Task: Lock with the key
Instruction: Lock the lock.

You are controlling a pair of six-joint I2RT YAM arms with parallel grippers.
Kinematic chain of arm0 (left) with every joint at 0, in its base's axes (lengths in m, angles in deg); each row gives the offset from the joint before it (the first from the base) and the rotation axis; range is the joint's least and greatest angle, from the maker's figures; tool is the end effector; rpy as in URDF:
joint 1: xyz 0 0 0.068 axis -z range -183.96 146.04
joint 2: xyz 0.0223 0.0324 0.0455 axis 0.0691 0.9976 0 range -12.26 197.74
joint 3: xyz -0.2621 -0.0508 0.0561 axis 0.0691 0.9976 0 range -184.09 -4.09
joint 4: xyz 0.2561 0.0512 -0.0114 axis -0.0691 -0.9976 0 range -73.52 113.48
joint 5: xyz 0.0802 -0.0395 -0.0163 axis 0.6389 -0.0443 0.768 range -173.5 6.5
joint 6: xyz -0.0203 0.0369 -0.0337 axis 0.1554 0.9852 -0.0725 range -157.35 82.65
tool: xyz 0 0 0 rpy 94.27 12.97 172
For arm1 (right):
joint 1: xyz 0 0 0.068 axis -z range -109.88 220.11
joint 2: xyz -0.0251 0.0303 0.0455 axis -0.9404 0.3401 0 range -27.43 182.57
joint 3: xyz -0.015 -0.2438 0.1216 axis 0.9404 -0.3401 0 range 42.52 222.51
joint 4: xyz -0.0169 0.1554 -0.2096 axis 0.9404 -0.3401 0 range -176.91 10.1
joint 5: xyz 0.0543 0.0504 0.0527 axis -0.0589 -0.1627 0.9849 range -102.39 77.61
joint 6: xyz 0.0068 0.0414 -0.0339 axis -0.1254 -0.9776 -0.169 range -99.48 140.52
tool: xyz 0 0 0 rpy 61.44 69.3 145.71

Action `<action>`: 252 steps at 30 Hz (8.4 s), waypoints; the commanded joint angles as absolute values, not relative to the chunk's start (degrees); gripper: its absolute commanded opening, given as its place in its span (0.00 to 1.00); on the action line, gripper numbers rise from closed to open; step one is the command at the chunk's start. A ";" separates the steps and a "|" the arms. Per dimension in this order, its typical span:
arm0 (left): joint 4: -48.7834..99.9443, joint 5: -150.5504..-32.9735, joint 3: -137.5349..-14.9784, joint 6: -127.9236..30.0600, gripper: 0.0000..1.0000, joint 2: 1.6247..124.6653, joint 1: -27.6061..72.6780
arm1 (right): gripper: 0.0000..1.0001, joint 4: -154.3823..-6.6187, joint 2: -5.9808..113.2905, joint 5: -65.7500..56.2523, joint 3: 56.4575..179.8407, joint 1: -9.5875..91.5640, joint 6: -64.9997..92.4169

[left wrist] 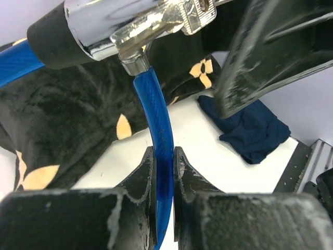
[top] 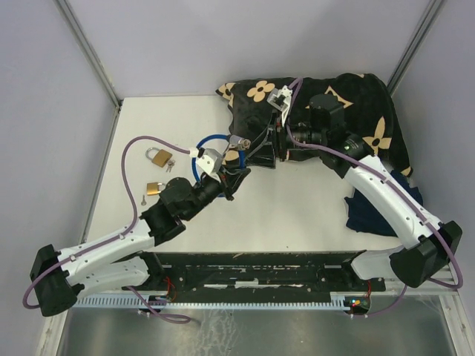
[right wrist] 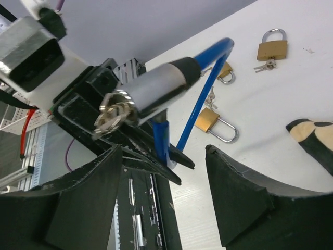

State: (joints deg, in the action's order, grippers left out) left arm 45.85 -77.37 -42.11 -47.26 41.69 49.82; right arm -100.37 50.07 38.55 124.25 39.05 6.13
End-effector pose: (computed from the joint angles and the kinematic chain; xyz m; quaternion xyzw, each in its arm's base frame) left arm 0.1362 -0.1797 0.3297 0.2116 0.6320 -0.3626 0.6513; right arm 0.2387 0.1760 0.4223 -0.3601 0.6770 0.5266 0.3669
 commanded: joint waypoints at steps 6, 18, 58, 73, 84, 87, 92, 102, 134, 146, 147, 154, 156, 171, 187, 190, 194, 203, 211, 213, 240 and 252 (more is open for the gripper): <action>50.28 -68.53 -48.62 -39.90 0.03 43.82 53.98 | 0.64 -80.41 48.83 38.06 119.48 39.62 -8.03; 48.81 -62.76 -52.05 -41.57 0.03 44.75 55.87 | 0.52 -70.74 47.47 40.56 115.16 39.56 -13.06; 65.88 -73.02 -44.89 -56.42 0.55 44.25 57.12 | 0.02 -34.95 47.28 47.06 108.42 39.99 -30.91; 64.26 -70.94 -48.35 -55.80 0.45 47.24 56.18 | 0.02 -31.30 46.85 47.50 106.78 40.05 -31.41; 66.46 -75.65 -47.81 -60.70 0.13 47.57 53.27 | 0.02 -31.80 46.49 47.56 105.84 40.01 -29.56; 65.34 -79.33 -48.04 -57.57 0.03 47.55 52.56 | 0.08 -34.41 46.20 48.65 106.44 40.09 -27.81; 58.32 -78.01 -47.22 -43.98 0.03 45.19 52.50 | 0.47 -71.61 43.90 52.25 112.64 41.14 -2.14; 45.28 -78.89 -44.43 -27.23 0.03 39.28 52.41 | 0.81 -141.36 38.14 36.05 127.21 44.22 55.48; 47.65 -72.07 -43.82 -24.76 0.03 45.09 56.35 | 0.49 -143.91 58.84 24.49 154.35 32.87 27.86; 45.42 -70.54 -45.07 -23.47 0.03 45.38 56.42 | 0.28 -145.71 60.05 23.80 153.50 31.56 29.16; 45.40 -70.30 -44.93 -23.44 0.03 45.21 56.45 | 0.36 -145.91 59.97 23.21 154.57 31.66 29.28; 45.49 -67.23 -44.08 -25.72 0.03 44.39 56.42 | 0.63 -141.57 54.93 28.06 154.45 38.26 26.91; 46.34 -65.47 -44.00 -26.73 0.03 44.70 56.47 | 0.69 -135.22 52.21 30.62 147.95 40.39 23.04; 50.70 -50.98 -47.14 -28.74 0.03 50.15 59.83 | 0.79 -113.57 47.93 22.03 129.01 39.82 6.11; 51.45 -43.63 -48.58 -28.24 0.03 52.30 61.09 | 0.77 -120.05 49.91 3.13 132.85 33.80 8.54; 51.51 -43.18 -48.32 -27.66 0.03 52.26 61.08 | 0.76 -121.28 48.29 1.46 133.28 33.90 10.31; 51.51 -42.98 -47.75 -27.44 0.03 51.37 61.10 | 0.74 -122.86 46.74 -0.73 133.90 34.65 12.19; 50.45 -44.45 -47.02 -27.87 0.03 49.13 61.08 | 0.63 -123.10 43.95 3.91 133.66 38.47 15.74; 47.43 -51.01 -45.63 -27.39 0.03 44.78 61.08 | 0.78 -122.51 42.58 33.48 133.72 43.76 24.05; 46.69 -52.91 -45.33 -26.63 0.03 43.77 61.08 | 0.78 -120.01 42.68 38.16 132.80 43.75 23.68; 40.31 -50.81 -52.17 -37.71 0.03 44.96 61.08 | 0.68 -85.58 44.51 43.41 115.94 42.45 8.96; 40.00 -48.39 -53.63 -37.25 0.03 46.49 61.08 | 0.48 -87.43 44.28 43.02 115.55 41.80 9.66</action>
